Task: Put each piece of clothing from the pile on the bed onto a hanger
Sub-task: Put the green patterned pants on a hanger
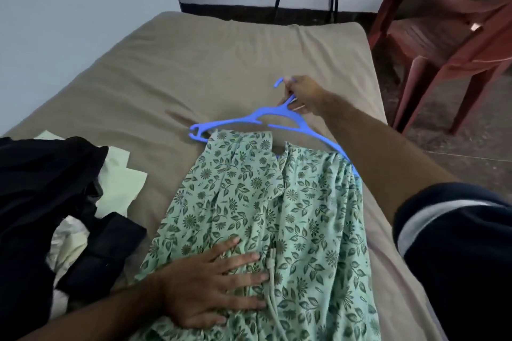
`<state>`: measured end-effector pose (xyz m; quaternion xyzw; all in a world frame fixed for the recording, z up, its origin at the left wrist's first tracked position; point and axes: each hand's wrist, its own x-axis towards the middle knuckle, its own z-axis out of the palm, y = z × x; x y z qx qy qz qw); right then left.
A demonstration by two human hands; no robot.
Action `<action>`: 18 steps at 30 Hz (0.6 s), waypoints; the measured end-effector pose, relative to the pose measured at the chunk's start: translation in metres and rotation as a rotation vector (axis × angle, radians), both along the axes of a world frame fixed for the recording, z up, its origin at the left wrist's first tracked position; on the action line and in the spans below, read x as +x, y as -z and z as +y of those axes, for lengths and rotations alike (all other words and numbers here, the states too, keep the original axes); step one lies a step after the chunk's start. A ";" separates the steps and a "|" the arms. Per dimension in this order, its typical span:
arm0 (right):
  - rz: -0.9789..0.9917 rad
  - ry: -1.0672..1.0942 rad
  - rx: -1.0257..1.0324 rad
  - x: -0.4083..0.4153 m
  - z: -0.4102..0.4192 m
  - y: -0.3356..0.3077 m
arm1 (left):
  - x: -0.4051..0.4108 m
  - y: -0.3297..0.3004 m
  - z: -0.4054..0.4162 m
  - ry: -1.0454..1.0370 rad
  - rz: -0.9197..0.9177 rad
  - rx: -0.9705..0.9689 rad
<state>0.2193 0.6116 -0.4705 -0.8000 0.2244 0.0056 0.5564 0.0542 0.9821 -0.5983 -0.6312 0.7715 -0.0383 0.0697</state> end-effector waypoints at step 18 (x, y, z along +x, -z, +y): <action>-0.001 -0.127 -0.236 -0.059 -0.022 0.029 | 0.068 -0.029 -0.163 -0.197 0.044 -0.063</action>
